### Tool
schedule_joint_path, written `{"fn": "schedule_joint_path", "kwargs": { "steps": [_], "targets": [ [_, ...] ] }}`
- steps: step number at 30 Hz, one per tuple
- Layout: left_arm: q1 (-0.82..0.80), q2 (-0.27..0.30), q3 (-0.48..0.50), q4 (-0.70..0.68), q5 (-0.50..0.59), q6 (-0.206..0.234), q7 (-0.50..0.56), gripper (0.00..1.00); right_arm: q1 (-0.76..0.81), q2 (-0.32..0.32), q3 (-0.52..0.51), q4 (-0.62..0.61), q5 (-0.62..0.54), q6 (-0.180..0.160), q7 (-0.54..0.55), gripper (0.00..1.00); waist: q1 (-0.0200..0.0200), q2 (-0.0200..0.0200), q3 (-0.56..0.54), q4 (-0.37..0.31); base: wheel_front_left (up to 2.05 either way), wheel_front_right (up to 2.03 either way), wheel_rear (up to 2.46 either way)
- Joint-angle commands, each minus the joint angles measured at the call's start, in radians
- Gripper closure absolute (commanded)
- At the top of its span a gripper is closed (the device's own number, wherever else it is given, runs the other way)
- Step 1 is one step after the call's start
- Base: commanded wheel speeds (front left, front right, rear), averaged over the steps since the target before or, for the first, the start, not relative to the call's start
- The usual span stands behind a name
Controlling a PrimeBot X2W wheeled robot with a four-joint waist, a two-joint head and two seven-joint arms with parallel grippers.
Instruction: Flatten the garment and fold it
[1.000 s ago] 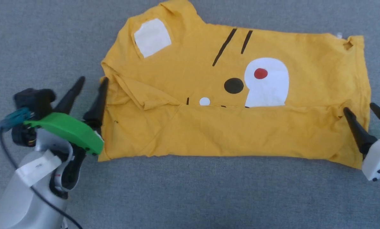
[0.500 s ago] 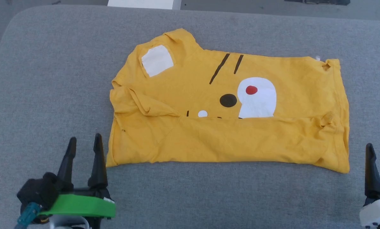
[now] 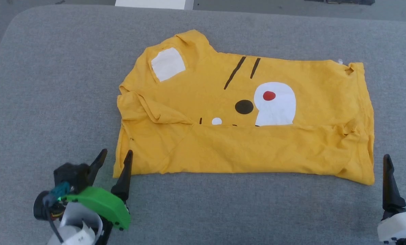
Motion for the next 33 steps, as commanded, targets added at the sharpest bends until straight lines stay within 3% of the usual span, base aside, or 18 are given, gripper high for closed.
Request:
{"fn": "schedule_joint_path", "kwargs": {
  "steps": [1,6,10,11,12,15,21,28,33],
  "targets": [
    [-0.029,0.016,-0.003,0.014,-0.001,-0.003,0.043,0.0,-0.02,0.001,0.006,-0.005,-0.005,-0.002,0.002,0.0,0.0,0.0,0.015,-0.003,0.0,0.0,0.0],
    [-0.057,0.049,-0.012,0.062,-0.044,0.005,0.236,0.0,-0.027,0.001,0.02,-0.009,-0.007,-0.002,0.013,0.0,0.0,0.0,0.047,-0.016,0.0,0.0,0.0],
    [-0.061,0.049,-0.022,0.069,-0.097,-0.011,0.325,0.0,-0.028,0.001,0.02,-0.015,-0.01,-0.002,0.021,0.0,0.0,0.0,0.067,-0.025,0.0,0.0,0.0],
    [-0.059,0.048,-0.027,0.071,-0.111,-0.019,0.342,0.58,-0.029,0.001,0.022,-0.015,-0.012,-0.002,0.024,0.0,0.0,0.0,0.069,-0.027,0.0,0.0,0.0],
    [-0.058,0.045,-0.032,0.072,-0.127,-0.029,0.359,1.0,-0.03,0.001,0.026,-0.016,-0.016,-0.002,0.029,0.0,0.0,0.0,0.071,-0.028,0.0,0.0,0.0],
    [-0.052,0.04,-0.04,0.073,-0.16,-0.048,0.386,1.0,-0.04,0.001,0.043,-0.026,-0.038,-0.002,0.047,0.0,0.0,0.0,0.071,-0.03,0.0,0.0,0.0],
    [-0.03,0.031,0.005,0.04,-0.182,-0.018,0.343,1.0,-0.088,-0.031,0.069,-0.049,-0.054,-0.002,0.13,0.0,0.0,0.0,0.054,-0.029,0.0,0.0,0.0],
    [0.016,0.036,0.06,-0.02,-0.191,0.015,0.285,1.0,-0.1,-0.062,0.029,-0.016,0.011,-0.002,0.396,0.0,0.0,0.0,0.045,-0.012,0.0,0.0,0.0],
    [0.019,0.031,0.058,-0.036,-0.193,0.018,0.276,1.0,-0.1,-0.043,0.027,0.024,0.041,-0.002,0.453,0.0,0.0,0.0,0.06,0.003,0.0,0.0,0.0]
  ]
}}
